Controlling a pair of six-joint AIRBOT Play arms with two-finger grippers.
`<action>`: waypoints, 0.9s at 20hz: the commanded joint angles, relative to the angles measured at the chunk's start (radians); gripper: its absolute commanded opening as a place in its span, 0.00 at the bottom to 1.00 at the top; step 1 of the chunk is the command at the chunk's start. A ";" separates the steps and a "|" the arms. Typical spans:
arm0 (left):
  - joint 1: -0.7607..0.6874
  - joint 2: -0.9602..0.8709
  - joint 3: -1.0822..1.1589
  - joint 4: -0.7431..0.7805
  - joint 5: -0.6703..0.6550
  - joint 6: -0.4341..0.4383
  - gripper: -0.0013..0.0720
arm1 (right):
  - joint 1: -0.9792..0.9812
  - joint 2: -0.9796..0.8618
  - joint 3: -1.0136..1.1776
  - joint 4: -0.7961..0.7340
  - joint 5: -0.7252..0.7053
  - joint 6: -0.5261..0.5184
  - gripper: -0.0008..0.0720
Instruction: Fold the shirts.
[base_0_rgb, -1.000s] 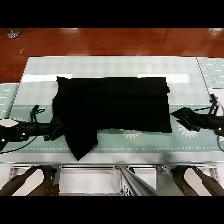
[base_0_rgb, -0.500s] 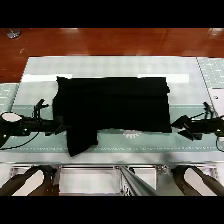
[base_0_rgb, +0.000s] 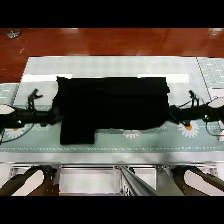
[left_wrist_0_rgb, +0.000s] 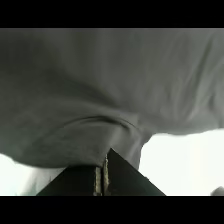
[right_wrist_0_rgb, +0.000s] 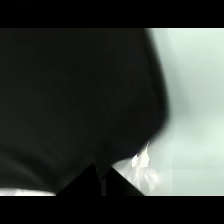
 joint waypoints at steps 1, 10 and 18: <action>0.031 -0.021 0.156 0.000 0.067 -0.002 0.05 | 0.014 -0.016 0.159 -0.007 -0.036 0.001 0.05; -0.090 -0.632 0.803 -0.001 0.092 -0.114 0.05 | 0.031 -0.435 0.666 0.137 -0.065 0.002 0.05; -0.058 -0.808 1.061 0.137 -0.078 -0.245 0.97 | -0.017 -0.597 0.892 0.128 0.023 -0.004 0.86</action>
